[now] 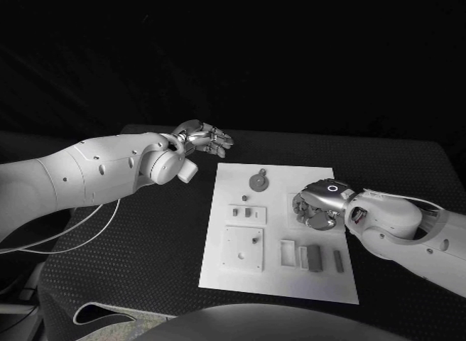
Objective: Assemble the parts on the task board
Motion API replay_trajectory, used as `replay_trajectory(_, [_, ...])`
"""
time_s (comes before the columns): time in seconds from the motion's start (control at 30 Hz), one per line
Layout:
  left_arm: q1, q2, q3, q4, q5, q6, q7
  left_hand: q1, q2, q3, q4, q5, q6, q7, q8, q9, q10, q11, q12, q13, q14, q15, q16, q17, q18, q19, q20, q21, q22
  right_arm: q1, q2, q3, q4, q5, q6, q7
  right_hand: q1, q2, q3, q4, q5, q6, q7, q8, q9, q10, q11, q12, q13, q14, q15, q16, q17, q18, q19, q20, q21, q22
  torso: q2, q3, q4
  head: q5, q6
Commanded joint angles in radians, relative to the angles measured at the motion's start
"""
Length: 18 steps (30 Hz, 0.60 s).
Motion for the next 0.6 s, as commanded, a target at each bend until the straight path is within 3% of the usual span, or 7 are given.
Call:
replay_trajectory(0.03, [0.002, 0.002, 0.001, 0.000, -0.002, 0.013, 0.011, -0.009, 0.004, -0.005, 0.002, -0.001, -0.001, -0.002, 0.004, -0.001, -0.005, -0.001, 0.003, -0.001, 0.000, 0.007, -0.007, 0.002, 0.003, -0.001, 0.003, 0.005, -0.002, -0.001, -0.007, 0.001, 0.024, -0.028, -0.047, 0.000, 0.015, 0.008, 0.002, -0.003, 0.001, 0.012, -0.006, 0.005, 0.016, 0.009, -0.001, 0.004, 0.000, -0.001, -0.010, 0.007, 0.002, 0.021, 0.009, 0.000, 0.008, 0.026, 0.000, 0.0004, -0.0006, 0.002, 0.000])
replay_trajectory(0.37, [0.002, 0.005, 0.001, -0.002, -0.002, 0.013, 0.011, -0.008, 0.004, -0.004, 0.002, -0.001, -0.001, -0.002, 0.005, -0.001, -0.005, -0.001, 0.003, -0.001, 0.000, 0.007, -0.007, 0.002, 0.003, -0.002, 0.003, 0.005, -0.002, 0.011, -0.018, 0.054, 0.128, 0.011, -0.096, 0.007, 0.019, 0.005, 0.003, -0.002, 0.001, 0.015, -0.007, 0.006, 0.017, 0.013, -0.003, 0.004, 0.003, -0.001, -0.011, 0.013, 0.004, 0.021, 0.011, -0.002, 0.013, 0.025, 0.000, 0.0000, 0.0003, 0.011, -0.001])
replay_trajectory(0.6, [0.002, 0.008, 0.001, -0.003, -0.002, 0.014, 0.011, -0.008, 0.004, -0.004, 0.001, -0.001, -0.002, -0.002, 0.005, -0.001, -0.006, -0.001, 0.003, -0.001, 0.000, 0.007, -0.008, 0.003, 0.003, -0.002, 0.003, 0.005, -0.002, 0.010, 0.026, 0.053, 0.143, 0.117, -0.104, 0.057, 0.020, 0.006, 0.004, -0.002, 0.001, 0.017, -0.007, 0.007, 0.018, 0.015, -0.004, 0.003, 0.005, -0.001, -0.013, 0.017, 0.005, 0.021, 0.013, -0.003, 0.017, 0.025, 0.000, -0.0016, 0.0001, 0.026, -0.008])
